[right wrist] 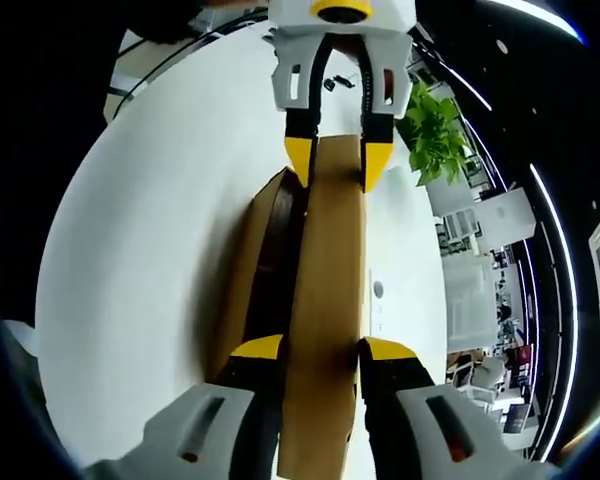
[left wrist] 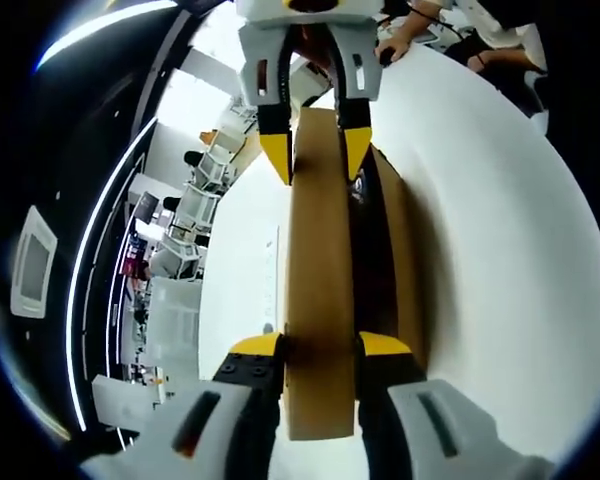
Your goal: Operate the shoe box by opening the lid, removing the specified soft item, and placing it in the target area until the item is outside and the box remains undamaged.
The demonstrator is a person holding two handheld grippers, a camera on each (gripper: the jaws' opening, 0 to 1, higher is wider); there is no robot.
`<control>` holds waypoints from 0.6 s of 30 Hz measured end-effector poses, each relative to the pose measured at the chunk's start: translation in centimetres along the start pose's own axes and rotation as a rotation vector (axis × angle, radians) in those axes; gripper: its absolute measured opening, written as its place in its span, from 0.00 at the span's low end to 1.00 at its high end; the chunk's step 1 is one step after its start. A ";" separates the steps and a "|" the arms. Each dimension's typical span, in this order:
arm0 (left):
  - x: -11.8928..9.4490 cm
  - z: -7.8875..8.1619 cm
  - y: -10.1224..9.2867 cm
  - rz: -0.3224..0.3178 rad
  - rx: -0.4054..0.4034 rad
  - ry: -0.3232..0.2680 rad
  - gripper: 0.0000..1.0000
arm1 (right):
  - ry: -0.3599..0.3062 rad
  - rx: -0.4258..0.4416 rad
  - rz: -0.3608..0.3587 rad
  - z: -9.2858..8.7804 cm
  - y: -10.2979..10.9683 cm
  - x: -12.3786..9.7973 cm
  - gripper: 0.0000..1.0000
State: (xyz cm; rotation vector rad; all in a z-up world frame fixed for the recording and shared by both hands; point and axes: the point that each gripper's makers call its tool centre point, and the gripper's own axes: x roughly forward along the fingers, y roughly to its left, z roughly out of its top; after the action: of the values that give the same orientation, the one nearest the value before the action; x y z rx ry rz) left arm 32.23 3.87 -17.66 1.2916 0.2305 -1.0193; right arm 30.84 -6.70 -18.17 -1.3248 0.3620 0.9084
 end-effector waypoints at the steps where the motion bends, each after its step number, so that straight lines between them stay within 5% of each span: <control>1: 0.0 0.0 0.1 -0.005 -0.004 -0.002 0.28 | -0.001 0.000 -0.006 0.0 -0.1 0.0 0.29; 18: -0.3 0.2 1.0 -0.065 -0.027 -0.033 0.28 | 0.004 -0.039 -0.150 0.5 -1.3 0.0 0.32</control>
State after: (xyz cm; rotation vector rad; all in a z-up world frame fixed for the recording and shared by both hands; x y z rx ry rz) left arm 32.71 3.75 -16.73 1.2486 0.2619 -1.0888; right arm 31.71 -6.19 -17.19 -1.3708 0.2456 0.7910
